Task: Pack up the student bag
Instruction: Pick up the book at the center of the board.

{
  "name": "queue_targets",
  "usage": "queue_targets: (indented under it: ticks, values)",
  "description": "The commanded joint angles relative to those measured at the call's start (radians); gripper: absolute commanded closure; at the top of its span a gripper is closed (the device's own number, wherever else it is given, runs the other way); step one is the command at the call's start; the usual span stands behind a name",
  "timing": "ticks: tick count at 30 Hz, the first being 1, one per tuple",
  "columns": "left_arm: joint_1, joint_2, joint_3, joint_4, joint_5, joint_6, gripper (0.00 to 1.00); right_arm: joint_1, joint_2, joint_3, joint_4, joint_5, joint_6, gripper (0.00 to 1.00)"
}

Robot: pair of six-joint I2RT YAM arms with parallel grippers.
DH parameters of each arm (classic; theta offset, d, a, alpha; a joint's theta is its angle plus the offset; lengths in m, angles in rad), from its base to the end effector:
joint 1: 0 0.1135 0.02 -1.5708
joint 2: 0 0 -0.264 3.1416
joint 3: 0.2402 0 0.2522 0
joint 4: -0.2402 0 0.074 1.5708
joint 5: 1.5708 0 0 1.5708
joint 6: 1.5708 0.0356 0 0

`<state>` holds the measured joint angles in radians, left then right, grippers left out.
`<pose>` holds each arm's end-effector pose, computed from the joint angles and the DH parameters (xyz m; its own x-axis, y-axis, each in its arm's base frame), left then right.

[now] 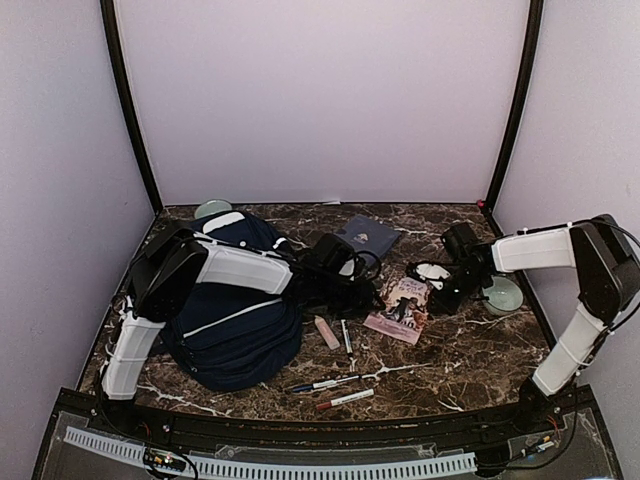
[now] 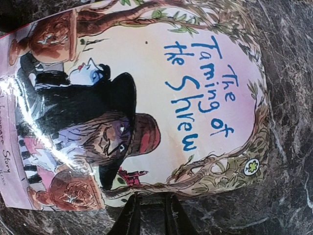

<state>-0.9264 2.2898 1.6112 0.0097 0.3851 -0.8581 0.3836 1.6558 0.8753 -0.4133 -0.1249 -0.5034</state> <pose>0.2934 -0.4127 0.1387 -0.9381 0.0812 -0.3367 0.3184 0.5851 -0.7459 0.2755 0.1160 0.1452 -0.5556 -0.7404 -0.3783 -0.7785 0.6231 -0.0761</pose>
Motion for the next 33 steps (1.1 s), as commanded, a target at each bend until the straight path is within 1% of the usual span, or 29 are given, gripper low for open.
queue_targets:
  ticks: [1,3,6,9,10,12,14,16,20,23,24,26,31,33]
  values:
    - [-0.029,0.010,-0.037,0.233,0.194,-0.134,0.47,0.009,0.101,-0.053,-0.044,0.051,0.001,0.82]
    - [-0.031,0.011,-0.042,0.281,0.212,-0.174,0.47,0.010,0.101,-0.053,-0.043,0.053,0.002,0.82]
    - [-0.030,0.011,-0.038,0.270,0.194,-0.208,0.46,0.011,0.102,-0.053,-0.043,0.054,0.004,0.82]
    - [-0.032,0.011,-0.018,0.169,0.124,-0.215,0.43,0.011,0.102,-0.053,-0.044,0.054,0.005,0.82]
    - [-0.033,0.010,-0.003,0.090,0.091,-0.201,0.44,0.011,0.102,-0.053,-0.047,0.054,0.006,0.82]
    - [-0.039,0.003,0.018,-0.007,0.023,-0.171,0.44,0.011,0.101,-0.050,-0.051,0.057,0.008,0.82]
    - [-0.043,-0.006,0.007,-0.030,-0.007,-0.164,0.43,0.010,0.091,-0.043,-0.063,0.072,0.014,0.82]
    - [-0.045,-0.007,-0.004,-0.021,-0.002,-0.162,0.44,-0.002,0.059,-0.020,-0.098,0.071,0.018,0.81]
    - [-0.046,-0.007,-0.030,0.010,0.010,-0.167,0.44,-0.025,-0.044,0.050,-0.172,0.080,0.037,0.70]
    - [-0.050,-0.017,-0.048,0.030,0.019,-0.163,0.44,-0.053,-0.129,0.098,-0.202,0.091,0.088,0.57]
    - [-0.052,-0.022,-0.057,0.044,0.022,-0.162,0.45,-0.065,-0.151,0.109,-0.208,0.075,0.111,0.51]
    - [-0.058,-0.027,-0.062,0.064,0.032,-0.159,0.45,-0.093,-0.160,0.129,-0.221,0.011,0.164,0.46]
    - [-0.078,-0.026,-0.052,0.079,0.038,-0.148,0.47,-0.134,-0.057,0.173,-0.287,-0.172,0.253,0.44]
    - [-0.086,-0.027,-0.051,0.091,0.043,-0.151,0.47,-0.145,-0.006,0.181,-0.299,-0.219,0.273,0.44]
